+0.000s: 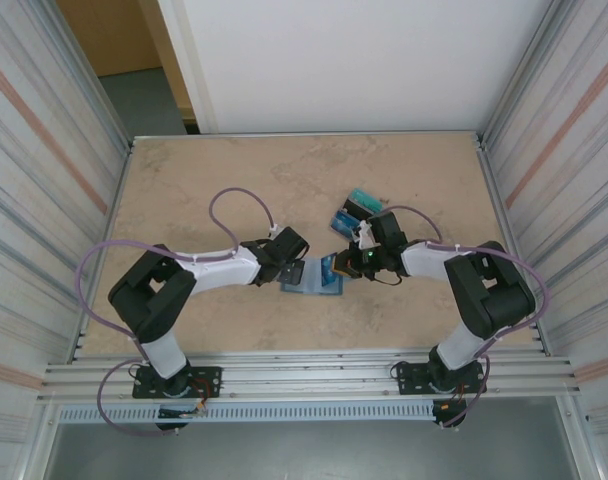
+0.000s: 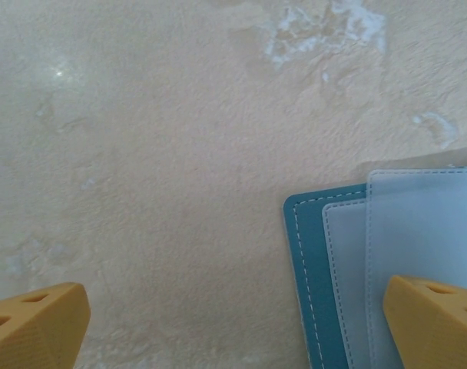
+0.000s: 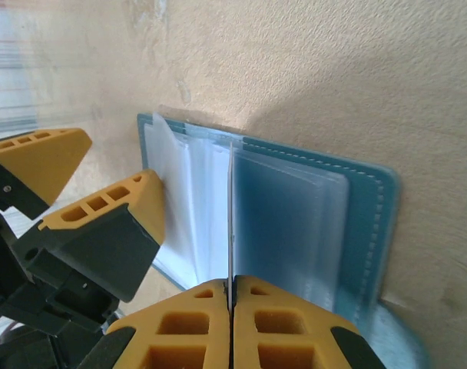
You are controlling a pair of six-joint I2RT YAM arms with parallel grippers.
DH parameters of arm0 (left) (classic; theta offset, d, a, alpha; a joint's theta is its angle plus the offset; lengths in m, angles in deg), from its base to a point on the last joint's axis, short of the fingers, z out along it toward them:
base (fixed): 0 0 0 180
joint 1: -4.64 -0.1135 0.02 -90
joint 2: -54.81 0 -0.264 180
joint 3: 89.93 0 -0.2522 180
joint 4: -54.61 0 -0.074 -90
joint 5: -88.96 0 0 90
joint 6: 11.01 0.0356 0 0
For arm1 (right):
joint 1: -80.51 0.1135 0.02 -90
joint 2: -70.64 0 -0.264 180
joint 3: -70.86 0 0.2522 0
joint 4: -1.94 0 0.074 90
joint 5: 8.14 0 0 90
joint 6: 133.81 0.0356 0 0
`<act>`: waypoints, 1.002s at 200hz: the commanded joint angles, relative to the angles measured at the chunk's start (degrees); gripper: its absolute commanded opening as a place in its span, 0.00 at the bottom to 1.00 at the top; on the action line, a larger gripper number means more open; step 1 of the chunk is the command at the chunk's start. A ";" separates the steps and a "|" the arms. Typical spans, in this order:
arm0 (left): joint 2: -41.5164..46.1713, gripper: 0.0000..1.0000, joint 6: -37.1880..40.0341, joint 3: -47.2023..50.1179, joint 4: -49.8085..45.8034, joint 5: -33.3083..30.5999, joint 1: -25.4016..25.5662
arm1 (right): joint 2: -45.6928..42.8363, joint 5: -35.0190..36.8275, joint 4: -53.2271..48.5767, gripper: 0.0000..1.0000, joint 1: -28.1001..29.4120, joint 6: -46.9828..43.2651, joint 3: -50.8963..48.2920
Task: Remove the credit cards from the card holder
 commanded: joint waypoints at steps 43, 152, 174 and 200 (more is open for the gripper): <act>5.01 0.99 2.55 0.38 -6.36 -2.29 -0.01 | -7.42 6.20 -12.45 0.05 -0.34 -9.25 5.27; 17.94 0.99 -1.45 5.78 -7.12 -3.42 1.55 | -5.77 29.13 -33.38 0.04 -0.41 -36.55 26.00; 19.80 0.99 -2.39 7.32 -6.86 -3.91 1.51 | -3.77 31.89 -33.98 0.03 -0.42 -41.76 28.74; 21.42 0.99 -2.90 8.40 -6.92 -4.47 1.55 | -1.47 33.24 -34.02 0.03 -0.69 -46.21 30.96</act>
